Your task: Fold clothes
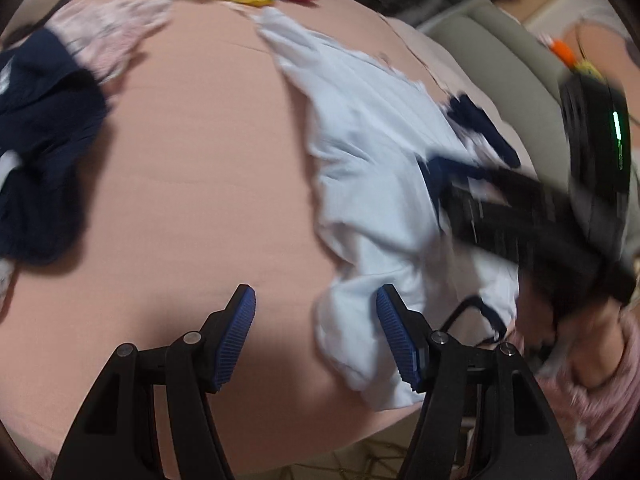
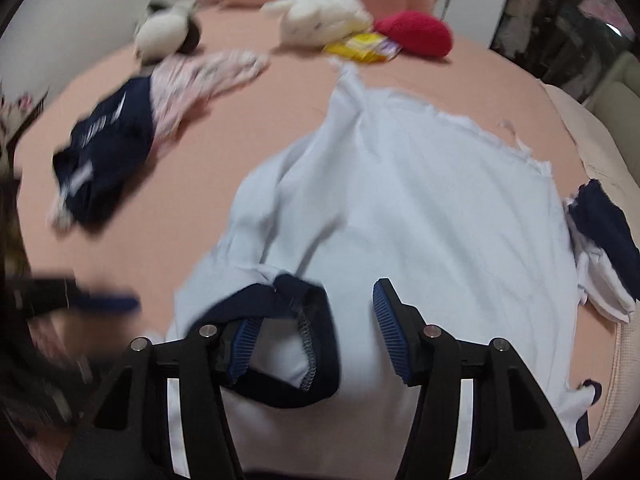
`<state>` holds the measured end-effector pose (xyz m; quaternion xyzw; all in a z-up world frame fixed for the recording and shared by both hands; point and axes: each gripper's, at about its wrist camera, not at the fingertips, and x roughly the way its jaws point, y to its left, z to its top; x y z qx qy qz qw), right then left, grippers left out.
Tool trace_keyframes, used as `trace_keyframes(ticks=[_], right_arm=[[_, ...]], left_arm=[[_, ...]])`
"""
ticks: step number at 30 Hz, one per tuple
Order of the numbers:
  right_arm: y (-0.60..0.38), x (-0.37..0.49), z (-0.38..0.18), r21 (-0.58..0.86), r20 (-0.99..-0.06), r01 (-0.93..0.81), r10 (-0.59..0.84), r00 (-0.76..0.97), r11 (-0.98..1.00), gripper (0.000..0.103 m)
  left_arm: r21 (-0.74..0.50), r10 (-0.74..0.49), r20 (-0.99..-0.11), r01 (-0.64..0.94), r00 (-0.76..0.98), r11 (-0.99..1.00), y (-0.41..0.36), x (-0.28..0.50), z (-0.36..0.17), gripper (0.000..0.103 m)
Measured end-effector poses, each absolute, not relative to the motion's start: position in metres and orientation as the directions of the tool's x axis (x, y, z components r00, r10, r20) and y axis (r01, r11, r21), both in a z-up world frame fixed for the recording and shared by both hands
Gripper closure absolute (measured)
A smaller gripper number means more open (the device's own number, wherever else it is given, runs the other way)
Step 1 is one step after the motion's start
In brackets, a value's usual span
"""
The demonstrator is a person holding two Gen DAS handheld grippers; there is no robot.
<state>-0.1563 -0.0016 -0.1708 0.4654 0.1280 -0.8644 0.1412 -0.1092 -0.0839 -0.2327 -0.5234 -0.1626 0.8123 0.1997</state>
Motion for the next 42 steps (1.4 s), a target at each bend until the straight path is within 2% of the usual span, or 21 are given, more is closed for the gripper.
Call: trace_keyframes(ticks=[2, 5, 8, 12, 14, 17, 19, 22, 25, 27, 30, 33, 35, 39, 42], right_arm=[[0.004, -0.168, -0.166, -0.078, -0.83, 0.325, -0.12, -0.545, -0.942, 0.048], [0.015, -0.183, -0.168, -0.073, -0.842, 0.26, -0.081, -0.534, -0.963, 0.049], [0.031, -0.184, -0.17, -0.059, -0.852, 0.216, -0.064, -0.519, -0.975, 0.053], [0.047, -0.164, -0.158, 0.129, -0.852, 0.247, -0.235, -0.467, -0.96, 0.052], [0.047, -0.15, -0.151, 0.189, -0.844, 0.292, -0.307, -0.44, -0.938, 0.051], [0.031, -0.138, -0.151, 0.149, -0.845, 0.37, -0.313, -0.435, -0.917, 0.05], [0.019, -0.137, -0.157, 0.102, -0.857, 0.412, -0.29, -0.427, -0.906, 0.049], [0.006, -0.149, -0.185, 0.031, -0.9, 0.412, -0.205, -0.386, -0.911, 0.051], [0.011, -0.167, -0.203, -0.073, -0.9, 0.325, -0.078, -0.429, -0.943, 0.054], [0.027, -0.18, -0.2, -0.079, -0.89, 0.221, -0.031, -0.456, -0.972, 0.054], [0.048, -0.183, -0.18, -0.023, -0.869, 0.123, -0.041, -0.493, -0.992, 0.054], [0.044, -0.163, -0.161, 0.063, -0.858, 0.219, -0.165, -0.486, -0.974, 0.053], [0.039, -0.15, -0.15, 0.108, -0.85, 0.287, -0.238, -0.469, -0.952, 0.05], [0.002, -0.122, -0.168, 0.056, -0.895, 0.478, -0.257, -0.366, -0.877, 0.05], [-0.014, -0.121, -0.192, -0.042, -0.912, 0.527, -0.183, -0.368, -0.849, 0.052]], left_arm=[[-0.466, 0.507, -0.775, -0.202, -0.377, -0.862, -0.074, -0.11, -0.228, 0.062], [-0.418, 0.486, -0.783, -0.251, -0.389, -0.873, -0.061, -0.11, -0.221, 0.067], [-0.423, 0.496, -0.793, -0.266, -0.353, -0.866, -0.055, -0.113, -0.225, 0.073], [-0.525, 0.611, -0.72, -0.318, -0.328, -0.789, -0.06, -0.111, -0.213, 0.07], [-0.552, 0.63, -0.678, -0.304, -0.379, -0.777, -0.074, -0.11, -0.203, 0.069], [-0.575, 0.607, -0.671, -0.219, -0.425, -0.788, -0.093, -0.112, -0.206, 0.069], [-0.547, 0.578, -0.703, -0.203, -0.415, -0.812, -0.091, -0.112, -0.212, 0.07], [-0.463, 0.53, -0.776, -0.261, -0.343, -0.847, -0.07, -0.107, -0.223, 0.071], [-0.39, 0.49, -0.83, -0.351, -0.266, -0.851, -0.048, -0.096, -0.235, 0.07], [-0.434, 0.534, -0.808, -0.36, -0.249, -0.826, -0.054, -0.093, -0.233, 0.07], [-0.512, 0.578, -0.758, -0.275, -0.301, -0.814, -0.084, -0.097, -0.229, 0.068], [-0.58, 0.597, -0.699, -0.177, -0.393, -0.795, -0.115, -0.102, -0.223, 0.068], [-0.553, 0.555, -0.715, -0.142, -0.424, -0.821, -0.119, -0.105, -0.222, 0.068], [-0.475, 0.496, -0.78, -0.154, -0.383, -0.866, -0.106, -0.109, -0.231, 0.068], [-0.392, 0.455, -0.828, -0.241, -0.328, -0.888, -0.084, -0.105, -0.236, 0.068]])
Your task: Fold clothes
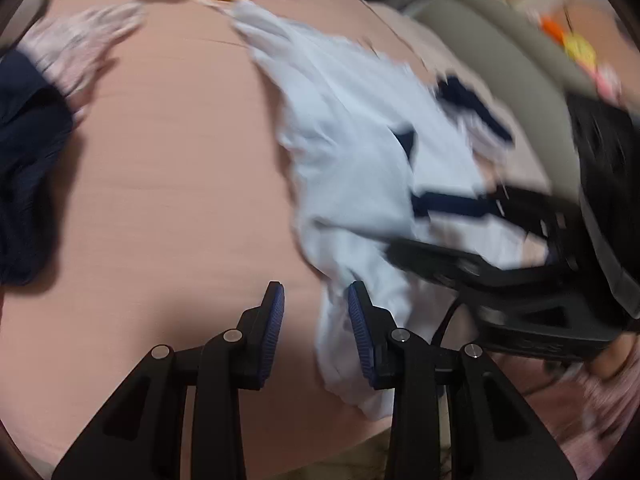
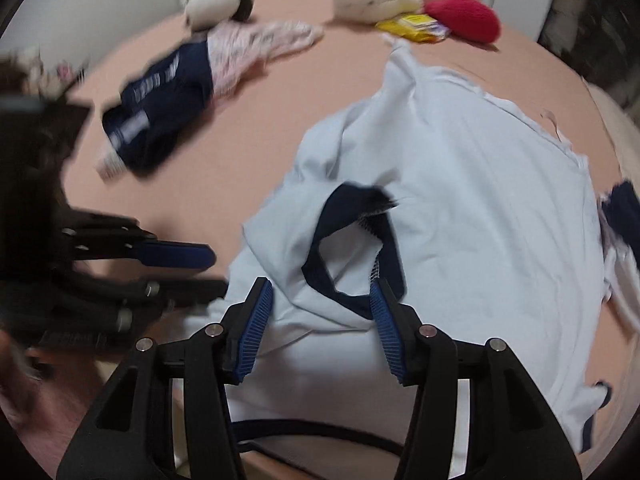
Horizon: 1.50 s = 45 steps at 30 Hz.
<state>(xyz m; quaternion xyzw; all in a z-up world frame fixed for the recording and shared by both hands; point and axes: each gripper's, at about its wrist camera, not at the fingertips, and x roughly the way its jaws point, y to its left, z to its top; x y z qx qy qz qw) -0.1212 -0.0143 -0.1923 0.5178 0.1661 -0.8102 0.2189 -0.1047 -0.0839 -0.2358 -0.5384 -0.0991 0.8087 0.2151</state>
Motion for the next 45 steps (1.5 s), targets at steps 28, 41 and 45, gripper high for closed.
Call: trace_keyframes(ticks=[28, 41, 45], right_arm=[[0.071, -0.125, -0.146, -0.067, -0.87, 0.31, -0.097, -0.483, -0.948, 0.049], [0.201, -0.339, -0.117, -0.132, -0.863, 0.034, 0.098, -0.495, -0.991, 0.047], [0.225, -0.414, -0.148, -0.144, -0.905, -0.023, 0.141, -0.402, -0.989, 0.045]], left_arm=[[-0.574, 0.507, -0.721, -0.002, -0.473, -0.819, -0.111, -0.174, -0.197, 0.065], [-0.452, 0.392, -0.785, 0.01, -0.479, -0.892, -0.151, -0.346, -0.23, 0.065], [-0.526, 0.471, -0.742, -0.02, -0.476, -0.85, -0.14, -0.399, -0.246, 0.065]])
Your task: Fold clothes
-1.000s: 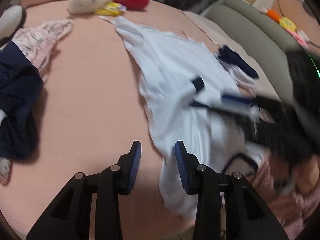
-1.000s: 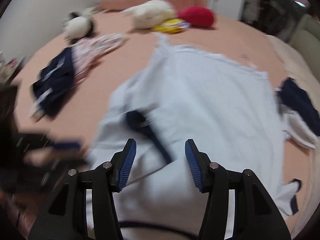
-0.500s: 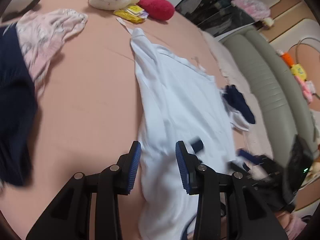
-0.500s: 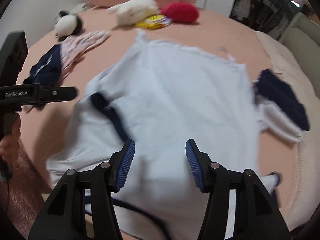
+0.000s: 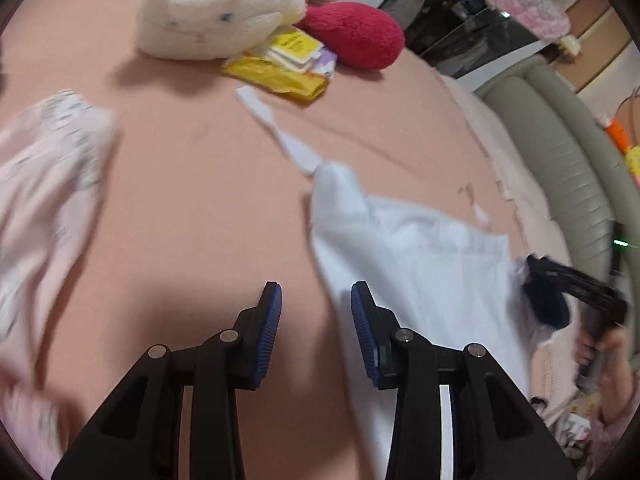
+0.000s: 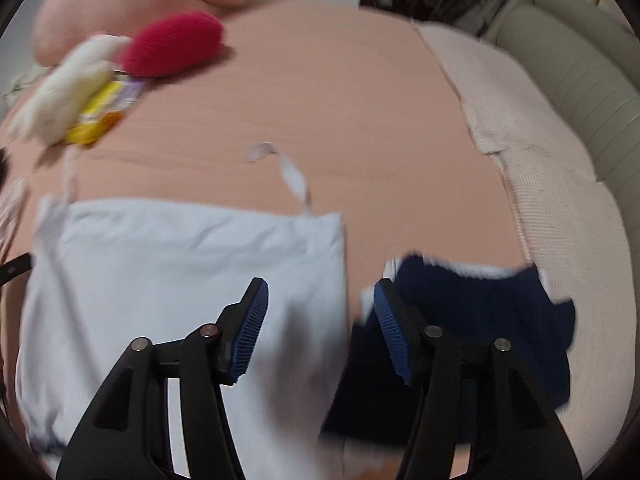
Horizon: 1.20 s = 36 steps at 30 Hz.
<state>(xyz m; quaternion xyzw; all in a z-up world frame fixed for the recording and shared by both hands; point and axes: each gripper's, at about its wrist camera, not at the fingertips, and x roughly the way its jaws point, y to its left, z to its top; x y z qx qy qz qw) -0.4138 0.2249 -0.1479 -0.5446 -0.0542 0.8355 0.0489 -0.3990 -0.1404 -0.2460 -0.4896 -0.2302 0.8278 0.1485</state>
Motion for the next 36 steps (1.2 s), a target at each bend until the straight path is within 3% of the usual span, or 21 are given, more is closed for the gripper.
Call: trace_keyframes(ticks=[7, 9, 11, 12, 13, 18, 22, 24, 26, 27, 28, 30, 33, 36], right_arm=[[0.233, -0.466, -0.201, -0.16, -0.942, -0.029, 0.161, -0.295, -0.987, 0.036], [0.228, -0.466, -0.204, -0.102, -0.953, 0.017, 0.092, -0.29, -0.995, 0.044], [0.221, -0.464, -0.204, -0.044, -0.957, 0.067, 0.023, -0.289, -0.997, 0.089], [0.219, -0.464, -0.203, -0.028, -0.957, 0.089, 0.001, -0.291, -0.996, 0.09], [0.217, -0.462, -0.2, -0.04, -0.952, 0.101, 0.007, -0.306, -0.994, 0.091], [0.252, -0.456, -0.169, 0.015, -0.912, 0.03, -0.025, -0.409, -0.999, 0.093], [0.278, -0.462, -0.187, 0.043, -0.943, -0.041, -0.027, -0.333, -0.998, 0.092], [0.278, -0.467, -0.196, 0.023, -0.957, -0.052, -0.007, -0.291, -0.998, 0.089], [0.27, -0.47, -0.193, -0.046, -0.954, -0.028, 0.052, -0.296, -0.999, 0.076], [0.266, -0.471, -0.189, -0.073, -0.948, -0.017, 0.075, -0.309, -0.997, 0.073], [0.263, -0.469, -0.179, -0.078, -0.933, -0.013, 0.077, -0.351, -0.997, 0.067], [0.258, -0.459, -0.159, -0.075, -0.898, -0.017, 0.075, -0.433, -0.997, 0.059], [0.247, -0.433, -0.13, -0.034, -0.857, -0.014, 0.036, -0.514, -0.999, 0.058], [0.226, -0.382, -0.106, 0.064, -0.837, 0.058, -0.085, -0.541, -0.996, 0.058]], left_arm=[[-0.594, 0.565, -0.676, -0.105, -0.473, -0.798, -0.139, -0.418, -0.245, 0.065], [-0.617, 0.589, -0.66, -0.112, -0.466, -0.779, -0.138, -0.419, -0.248, 0.065], [-0.61, 0.587, -0.663, -0.119, -0.465, -0.783, -0.133, -0.421, -0.249, 0.068], [-0.584, 0.566, -0.672, -0.129, -0.479, -0.802, -0.129, -0.42, -0.246, 0.074], [-0.536, 0.527, -0.686, -0.14, -0.502, -0.832, -0.125, -0.418, -0.241, 0.1], [-0.398, 0.415, -0.7, -0.164, -0.581, -0.902, -0.123, -0.413, -0.221, 0.102], [-0.256, 0.285, -0.82, -0.127, -0.497, -0.958, -0.11, -0.431, -0.247, 0.096], [-0.254, 0.279, -0.827, -0.118, -0.488, -0.96, -0.107, -0.437, -0.243, 0.092], [-0.338, 0.347, -0.787, -0.114, -0.511, -0.934, -0.112, -0.439, -0.23, 0.057], [-0.387, 0.386, -0.759, -0.113, -0.524, -0.915, -0.116, -0.439, -0.224, 0.052], [-0.384, 0.381, -0.748, -0.113, -0.544, -0.916, -0.116, -0.439, -0.218, 0.052], [-0.229, 0.247, -0.808, -0.101, -0.534, -0.968, -0.102, -0.441, -0.219, 0.052], [-0.04, 0.079, -0.851, -0.086, -0.519, -0.996, -0.078, -0.431, -0.213, 0.06], [0.049, 0.027, -0.806, -0.112, -0.591, -0.992, -0.052, -0.383, -0.176, 0.06]])
